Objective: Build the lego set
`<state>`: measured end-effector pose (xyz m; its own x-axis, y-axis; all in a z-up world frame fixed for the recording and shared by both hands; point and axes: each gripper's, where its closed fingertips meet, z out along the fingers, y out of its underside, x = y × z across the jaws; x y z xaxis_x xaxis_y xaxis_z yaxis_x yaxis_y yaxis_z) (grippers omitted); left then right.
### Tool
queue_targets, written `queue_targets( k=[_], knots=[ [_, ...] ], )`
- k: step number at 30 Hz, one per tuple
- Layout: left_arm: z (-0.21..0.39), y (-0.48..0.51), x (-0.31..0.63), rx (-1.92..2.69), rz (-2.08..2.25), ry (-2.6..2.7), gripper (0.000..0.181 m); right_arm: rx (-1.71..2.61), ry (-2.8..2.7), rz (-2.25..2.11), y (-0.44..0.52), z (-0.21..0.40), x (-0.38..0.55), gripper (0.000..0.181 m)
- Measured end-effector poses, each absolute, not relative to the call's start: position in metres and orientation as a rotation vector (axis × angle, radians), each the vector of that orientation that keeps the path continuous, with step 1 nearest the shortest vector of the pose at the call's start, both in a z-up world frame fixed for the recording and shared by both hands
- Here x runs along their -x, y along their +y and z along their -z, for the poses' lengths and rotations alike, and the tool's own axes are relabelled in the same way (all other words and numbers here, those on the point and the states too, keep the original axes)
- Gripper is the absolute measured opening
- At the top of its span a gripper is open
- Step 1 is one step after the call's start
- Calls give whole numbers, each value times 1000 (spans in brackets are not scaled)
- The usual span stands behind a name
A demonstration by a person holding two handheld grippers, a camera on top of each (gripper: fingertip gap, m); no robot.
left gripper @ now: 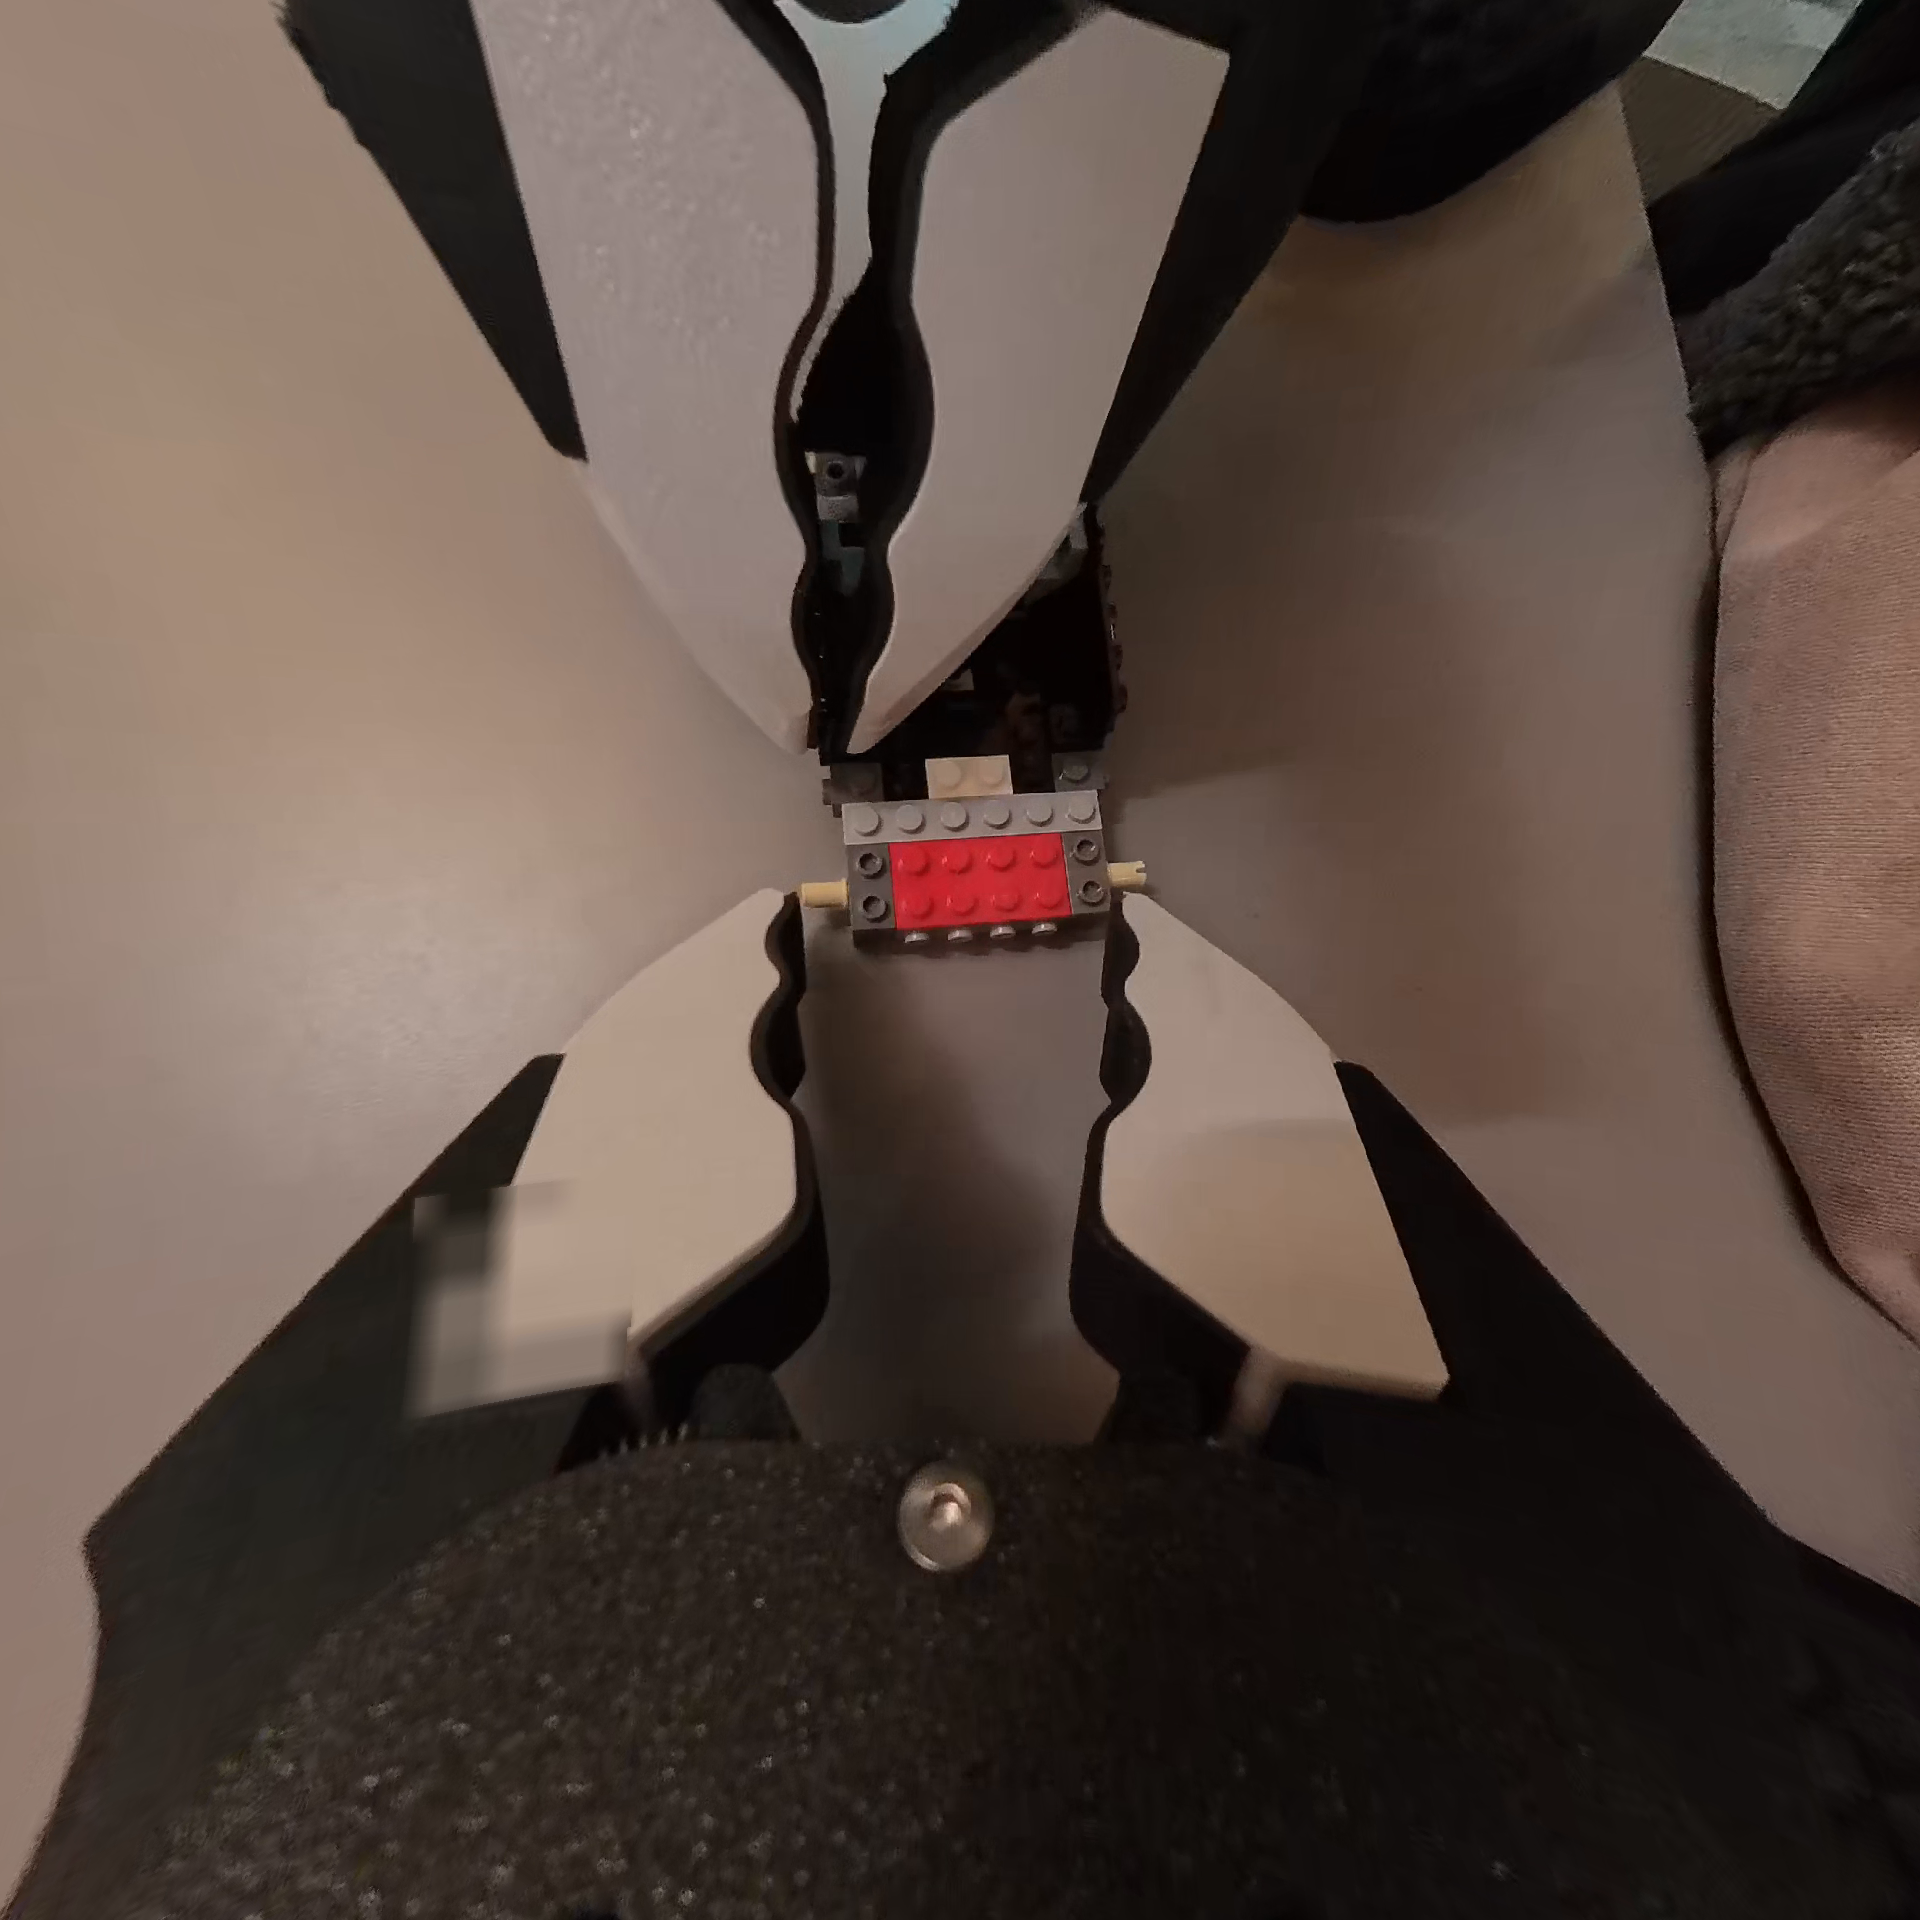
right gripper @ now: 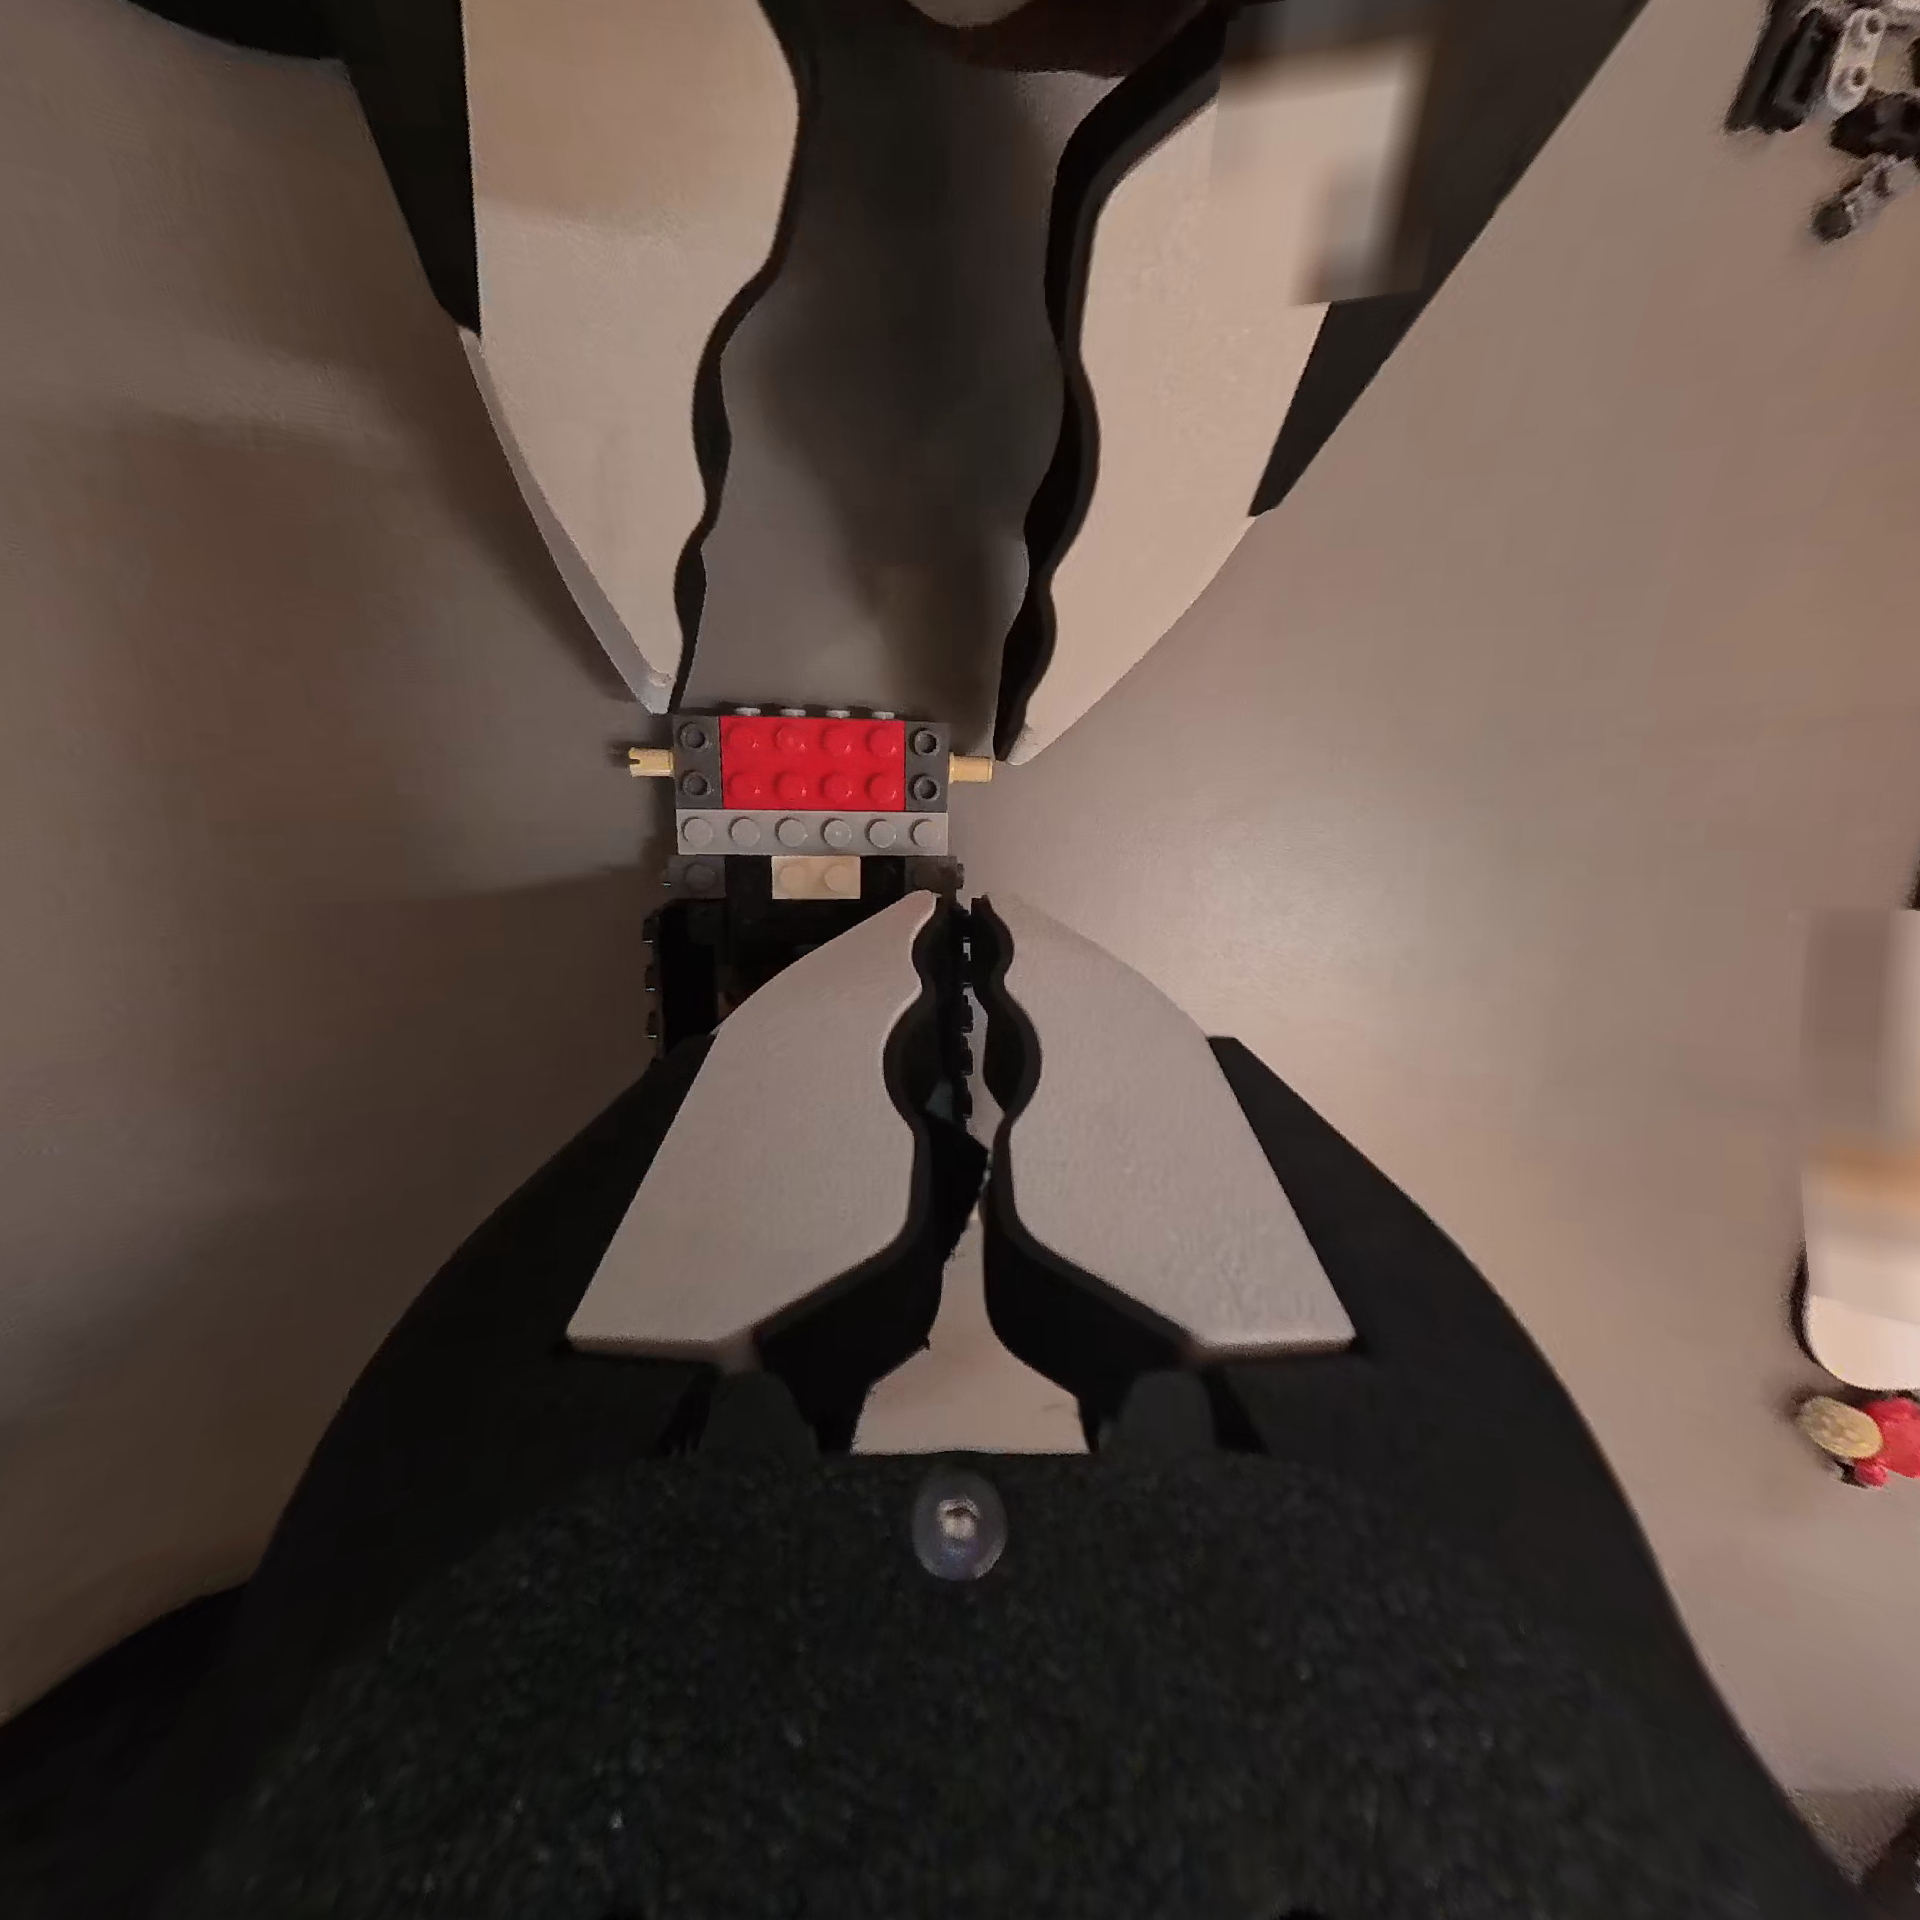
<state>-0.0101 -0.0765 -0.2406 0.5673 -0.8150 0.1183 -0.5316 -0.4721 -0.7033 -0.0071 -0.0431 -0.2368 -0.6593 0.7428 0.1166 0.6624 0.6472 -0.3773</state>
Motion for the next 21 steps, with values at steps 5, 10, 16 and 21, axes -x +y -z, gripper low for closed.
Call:
queue_targets(
  k=[5,10,16,21],
  knots=[
    [239,-75,10,2167,572,1078,54,1215,-2488,-617,-38,221,8,17],
    [240,-73,11,2163,548,1075,55,1279,-2475,-634,-9,203,-11,18],
    [243,-72,7,2156,497,1107,57,1275,-2576,-572,-15,230,-23,12],
    [244,-71,7,2155,486,1106,55,1266,-2618,-540,-15,236,-25,6]
  ],
)
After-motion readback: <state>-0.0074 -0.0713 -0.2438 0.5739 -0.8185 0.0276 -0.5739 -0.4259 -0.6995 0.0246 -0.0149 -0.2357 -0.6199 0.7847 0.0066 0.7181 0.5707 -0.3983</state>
